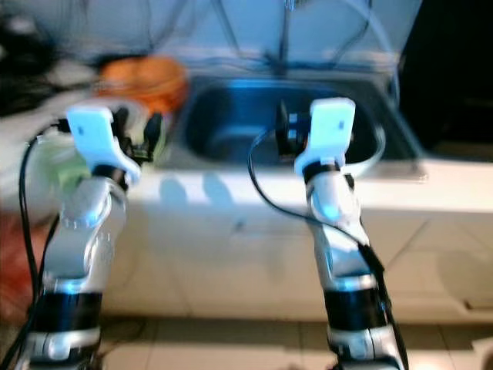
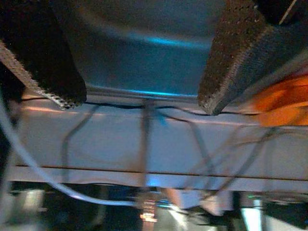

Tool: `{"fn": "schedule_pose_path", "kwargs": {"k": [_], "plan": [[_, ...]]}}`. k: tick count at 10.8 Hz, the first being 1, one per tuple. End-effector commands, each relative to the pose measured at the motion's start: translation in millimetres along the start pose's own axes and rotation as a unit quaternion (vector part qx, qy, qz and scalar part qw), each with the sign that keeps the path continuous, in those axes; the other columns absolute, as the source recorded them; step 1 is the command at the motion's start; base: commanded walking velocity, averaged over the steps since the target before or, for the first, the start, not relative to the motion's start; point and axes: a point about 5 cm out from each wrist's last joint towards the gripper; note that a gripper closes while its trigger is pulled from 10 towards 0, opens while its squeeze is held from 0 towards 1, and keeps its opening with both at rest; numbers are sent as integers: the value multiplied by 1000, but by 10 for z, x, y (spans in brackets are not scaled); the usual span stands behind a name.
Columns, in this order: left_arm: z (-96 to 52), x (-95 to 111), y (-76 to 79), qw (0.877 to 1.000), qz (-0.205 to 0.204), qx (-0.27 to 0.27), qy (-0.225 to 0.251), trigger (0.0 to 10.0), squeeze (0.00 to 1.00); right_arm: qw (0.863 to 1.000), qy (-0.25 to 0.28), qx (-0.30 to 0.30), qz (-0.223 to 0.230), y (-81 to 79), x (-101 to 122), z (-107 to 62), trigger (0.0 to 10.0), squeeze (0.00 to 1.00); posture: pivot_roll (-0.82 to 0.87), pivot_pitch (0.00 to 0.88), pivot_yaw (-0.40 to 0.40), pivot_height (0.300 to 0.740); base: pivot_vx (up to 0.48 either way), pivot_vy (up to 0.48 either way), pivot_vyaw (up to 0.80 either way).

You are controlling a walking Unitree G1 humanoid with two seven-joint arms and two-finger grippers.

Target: Kitchen organization

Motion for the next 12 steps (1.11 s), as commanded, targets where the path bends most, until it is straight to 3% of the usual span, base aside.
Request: {"fn": "schedule_pose_path", "kwargs": {"k": [1,6,9,12], "plan": [[17,-27,102,1000,-5,-15,-12,10000,0,1000,7,-14,-5,89,30,-7,10000,0,-4,44,45,740,0,0,0],[18,-31,156,1000,-7,-27,-12,10000,0,1000,4,-4,-2,69,22,-6,10000,0,-8,55,45,740,0,0,0],[-13,-71,91,1000,-6,7,-21,10000,0,1000,12,16,-7,27,50,-15,10000,0,-12,62,45,740,0,0,0],[-23,-25,4,999,19,34,-13,10000,0,1000,12,17,-6,46,58,-15,10000,0,-6,63,34,740,0,0,669]]}}
Point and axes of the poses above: a point about 5 cm out from each wrist's last joint towards the gripper, its own z axis pointing out of the wrist towards the gripper, its own x axis along the axis of the wrist's last joint, y = z × x, and after that the axes turned 7 degrees about z, right-handed
